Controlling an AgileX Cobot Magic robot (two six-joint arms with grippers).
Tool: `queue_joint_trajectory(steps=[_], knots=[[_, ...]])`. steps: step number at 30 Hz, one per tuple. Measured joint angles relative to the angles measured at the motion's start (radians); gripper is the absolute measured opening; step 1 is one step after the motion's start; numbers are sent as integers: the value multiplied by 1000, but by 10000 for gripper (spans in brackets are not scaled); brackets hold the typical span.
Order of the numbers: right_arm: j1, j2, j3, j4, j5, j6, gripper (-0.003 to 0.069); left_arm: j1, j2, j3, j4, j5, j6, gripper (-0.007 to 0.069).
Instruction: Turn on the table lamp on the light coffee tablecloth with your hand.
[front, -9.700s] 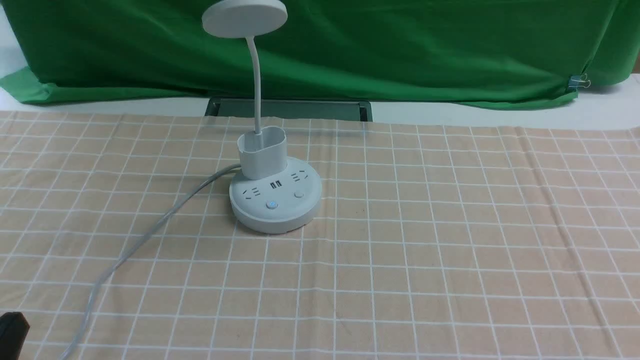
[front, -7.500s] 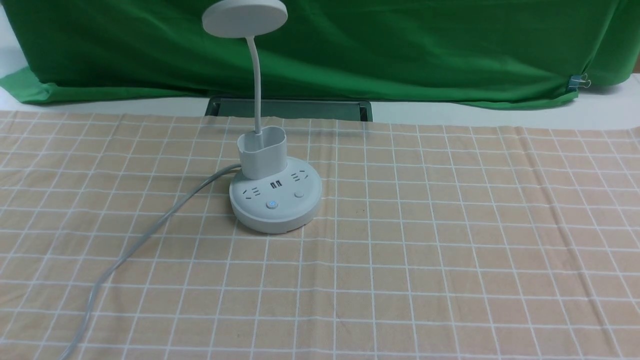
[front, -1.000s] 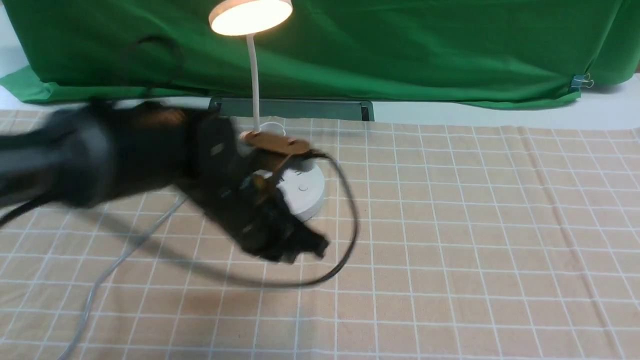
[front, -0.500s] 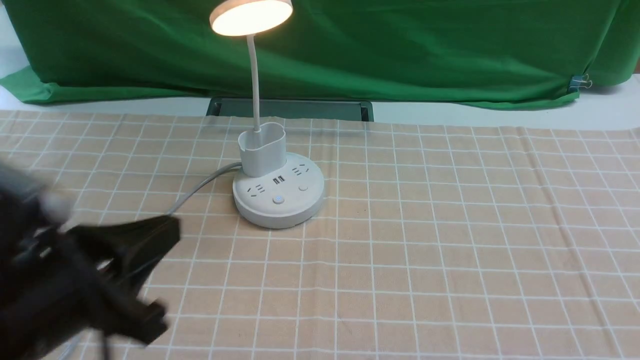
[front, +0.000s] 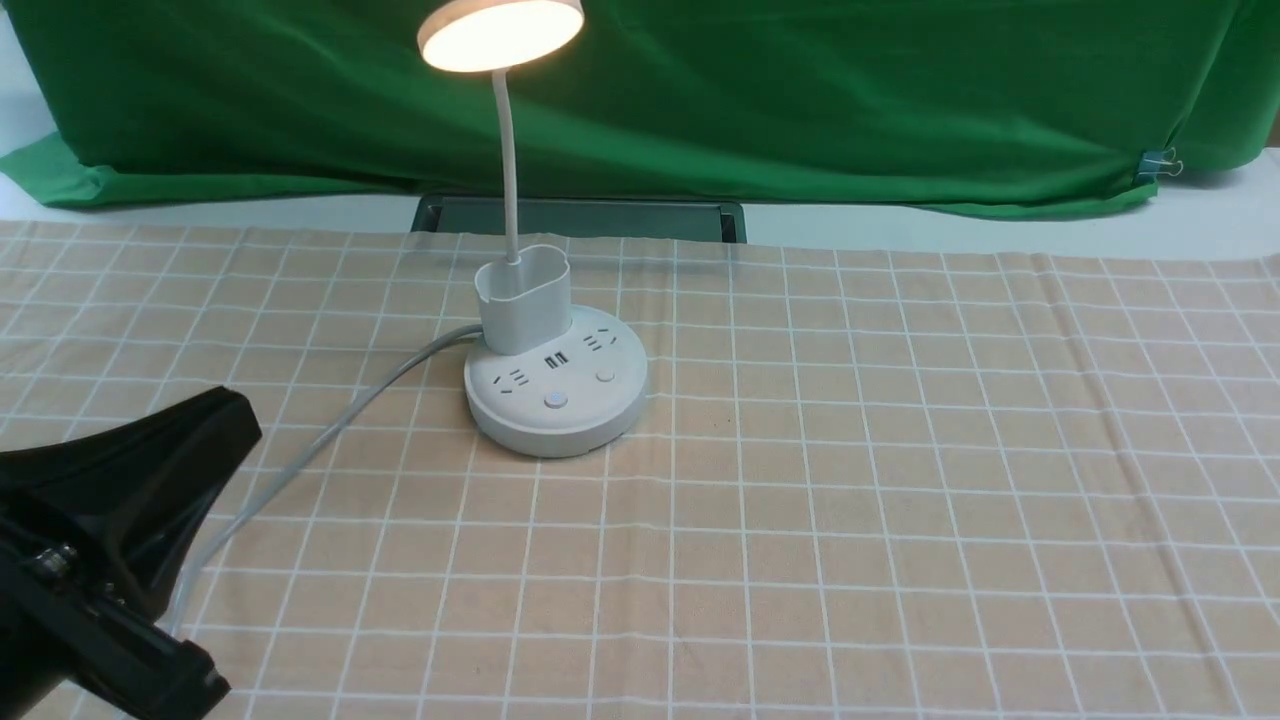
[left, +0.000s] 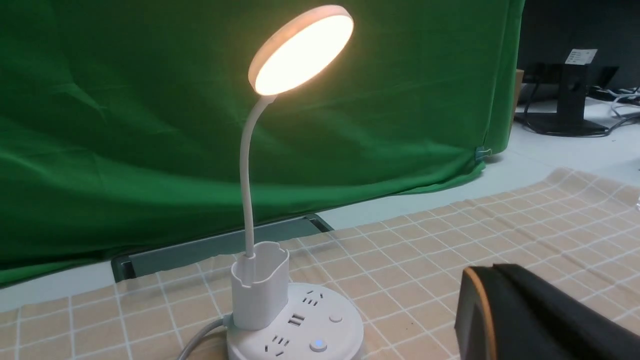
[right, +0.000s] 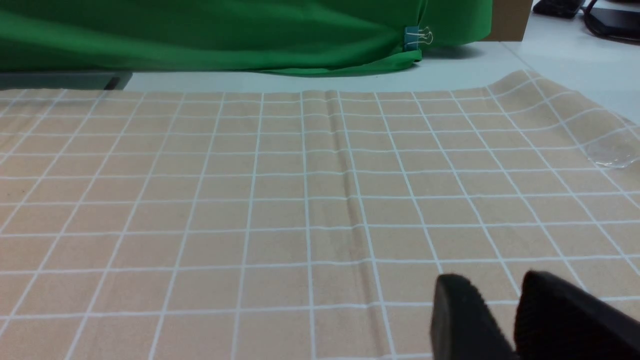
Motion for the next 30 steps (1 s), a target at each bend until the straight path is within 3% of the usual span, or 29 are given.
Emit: queue_joint_trajectory(steps=[27,30], knots=[[0,0,0,0,0,0,238,0,0,2,18,-7,0,1],[0,0,0,0,0,0,238,0,-32,55,18,-93,0,1]])
